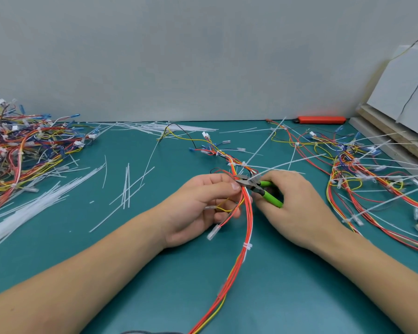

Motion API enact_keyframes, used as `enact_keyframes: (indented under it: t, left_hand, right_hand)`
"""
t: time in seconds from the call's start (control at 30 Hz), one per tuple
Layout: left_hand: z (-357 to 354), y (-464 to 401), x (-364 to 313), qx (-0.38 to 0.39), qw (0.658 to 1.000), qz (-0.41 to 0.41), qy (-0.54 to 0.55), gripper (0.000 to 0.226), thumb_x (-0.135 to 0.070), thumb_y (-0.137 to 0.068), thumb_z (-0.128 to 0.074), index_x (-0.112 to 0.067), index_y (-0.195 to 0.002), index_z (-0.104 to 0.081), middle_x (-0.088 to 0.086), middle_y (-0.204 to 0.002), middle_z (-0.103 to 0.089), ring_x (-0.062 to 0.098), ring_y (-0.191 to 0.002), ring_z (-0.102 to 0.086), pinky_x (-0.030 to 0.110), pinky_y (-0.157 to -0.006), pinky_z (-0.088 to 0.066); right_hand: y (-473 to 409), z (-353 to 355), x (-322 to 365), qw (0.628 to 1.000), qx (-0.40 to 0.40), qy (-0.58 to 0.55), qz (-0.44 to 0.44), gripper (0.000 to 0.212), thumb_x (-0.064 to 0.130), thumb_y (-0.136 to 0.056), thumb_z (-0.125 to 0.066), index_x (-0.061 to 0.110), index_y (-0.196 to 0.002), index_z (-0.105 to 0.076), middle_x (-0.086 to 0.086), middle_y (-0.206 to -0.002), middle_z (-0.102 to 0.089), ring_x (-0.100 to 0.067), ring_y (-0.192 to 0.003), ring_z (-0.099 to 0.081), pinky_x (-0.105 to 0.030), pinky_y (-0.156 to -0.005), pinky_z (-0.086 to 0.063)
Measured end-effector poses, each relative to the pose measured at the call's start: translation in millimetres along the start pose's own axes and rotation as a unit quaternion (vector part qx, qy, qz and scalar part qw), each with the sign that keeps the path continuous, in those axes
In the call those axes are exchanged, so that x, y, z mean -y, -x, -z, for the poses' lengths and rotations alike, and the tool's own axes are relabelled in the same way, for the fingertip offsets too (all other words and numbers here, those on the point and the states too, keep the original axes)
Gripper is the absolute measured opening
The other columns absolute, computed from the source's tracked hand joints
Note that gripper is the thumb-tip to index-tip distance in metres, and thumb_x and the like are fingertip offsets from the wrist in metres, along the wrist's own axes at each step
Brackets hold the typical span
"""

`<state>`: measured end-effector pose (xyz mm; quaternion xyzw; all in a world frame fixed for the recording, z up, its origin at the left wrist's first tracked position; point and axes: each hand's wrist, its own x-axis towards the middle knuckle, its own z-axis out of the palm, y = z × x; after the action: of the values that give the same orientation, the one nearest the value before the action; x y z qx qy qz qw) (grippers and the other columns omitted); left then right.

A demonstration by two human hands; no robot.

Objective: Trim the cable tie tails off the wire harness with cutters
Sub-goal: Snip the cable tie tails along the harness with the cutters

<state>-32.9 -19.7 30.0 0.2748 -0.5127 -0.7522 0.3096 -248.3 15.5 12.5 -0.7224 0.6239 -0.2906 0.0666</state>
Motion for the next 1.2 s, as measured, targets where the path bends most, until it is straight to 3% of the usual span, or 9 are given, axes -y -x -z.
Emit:
enact_keyframes:
  t: [0.1, 0.2, 0.33, 0.43, 0.67, 0.87, 0.97, 1.1, 1.2]
  left_hand:
    - [0.0, 0.0, -0.4, -0.002, 1.0, 0.004, -0.013, 0.011, -0.013, -0.093, -0.062, -0.011, -0.082, -0.061, 0.009, -0.084, -0.062, 0.016, -0.061, -0.059, 0.021, -0.052, -0.032]
    - [-1.2, 0.2, -0.1, -0.001, 1.0, 0.003, -0.018, 0.008, -0.012, -0.094, -0.061, -0.008, -0.086, -0.059, 0.01, -0.083, -0.061, 0.016, -0.061, -0.059, 0.021, -0.051, -0.031]
    - [-2.9, 0.8, -0.7, -0.002, 1.0, 0.004, -0.016, 0.009, -0.01, -0.096, -0.057, -0.007, -0.088, -0.059, 0.009, -0.082, -0.064, 0.016, -0.06, -0.059, 0.019, -0.048, -0.033]
    - [-2.9, 0.9, -1.2, -0.007, 1.0, 0.005, -0.021, 0.009, -0.009, -0.098, -0.056, -0.008, -0.089, -0.058, 0.005, -0.079, -0.065, 0.015, -0.06, -0.06, 0.021, -0.05, -0.032]
    - [-2.6, -0.4, -0.9, -0.006, 1.0, 0.001, -0.027, 0.012, -0.01, -0.098, -0.056, -0.009, -0.086, -0.058, 0.003, -0.076, -0.065, 0.014, -0.059, -0.058, 0.019, -0.048, -0.034]
    - [-2.0, 0.0, -0.9, 0.001, 1.0, 0.004, -0.019, 0.012, -0.011, -0.097, -0.057, -0.009, -0.086, -0.059, 0.0, -0.073, -0.062, 0.015, -0.058, -0.058, 0.022, -0.052, -0.032]
    - [-1.1, 0.2, -0.9, 0.005, 1.0, 0.004, -0.02, 0.012, -0.014, -0.096, -0.06, -0.004, -0.102, -0.06, 0.0, -0.073, -0.062, 0.015, -0.059, -0.058, 0.023, -0.055, -0.035]
    - [-2.0, 0.7, 0.6, 0.013, 1.0, 0.0, -0.016, 0.008, -0.016, -0.094, -0.063, -0.008, -0.093, -0.061, 0.001, -0.075, -0.064, 0.016, -0.06, -0.061, 0.019, -0.053, -0.044]
    - [-1.7, 1.1, 0.3, 0.012, 1.0, -0.004, -0.02, 0.017, -0.015, -0.097, -0.06, -0.017, -0.082, -0.067, 0.002, -0.08, -0.067, 0.017, -0.065, -0.066, 0.019, -0.056, -0.047]
  right_hand:
    - [0.8, 2.1, 1.1, 1.0, -0.009, -0.002, -0.029, 0.032, 0.048, -0.087, -0.071, 0.036, -0.068, -0.048, 0.013, -0.063, -0.054, -0.013, -0.059, -0.047, -0.029, -0.05, -0.028]
    - [2.7, 2.6, 1.8, 0.999, -0.014, -0.006, -0.034, 0.031, 0.044, -0.086, -0.072, 0.036, -0.068, -0.049, 0.014, -0.064, -0.056, -0.012, -0.059, -0.048, -0.029, -0.049, -0.028]
    - [2.2, 2.7, 2.1, 1.0, -0.002, -0.012, 0.009, 0.008, 0.035, -0.089, -0.071, 0.032, -0.086, -0.064, 0.013, -0.08, -0.063, -0.012, -0.085, -0.055, -0.035, -0.075, -0.045]
    - [0.6, 4.8, 4.0, 1.0, 0.029, -0.004, 0.006, 0.025, 0.033, -0.093, -0.068, 0.028, -0.118, -0.068, 0.015, -0.11, -0.067, -0.018, -0.111, -0.056, -0.036, -0.1, -0.043]
    - [-0.8, 3.6, -0.2, 1.0, 0.026, -0.008, 0.01, 0.028, 0.034, -0.094, -0.068, 0.027, -0.122, -0.066, 0.014, -0.115, -0.067, -0.014, -0.115, -0.055, -0.032, -0.102, -0.042]
    - [-0.7, 3.7, 1.8, 0.999, 0.005, -0.027, 0.016, 0.005, 0.032, -0.09, -0.071, 0.029, -0.089, -0.067, 0.014, -0.082, -0.064, -0.011, -0.086, -0.055, -0.033, -0.076, -0.043]
    - [-1.5, 2.8, 0.9, 0.999, 0.013, -0.031, -0.025, 0.035, 0.041, -0.088, -0.07, 0.021, -0.066, -0.052, 0.005, -0.055, -0.048, -0.016, -0.058, -0.044, -0.033, -0.055, -0.033]
    - [0.4, 3.0, 1.3, 0.999, 0.013, -0.019, -0.04, 0.036, 0.045, -0.088, -0.07, 0.022, -0.067, -0.051, 0.005, -0.054, -0.048, -0.019, -0.056, -0.043, -0.033, -0.055, -0.033]
    - [2.1, 4.0, 3.5, 1.0, -0.003, -0.023, -0.008, 0.016, 0.039, -0.088, -0.071, 0.028, -0.08, -0.062, 0.012, -0.072, -0.06, -0.014, -0.077, -0.055, -0.035, -0.07, -0.043]
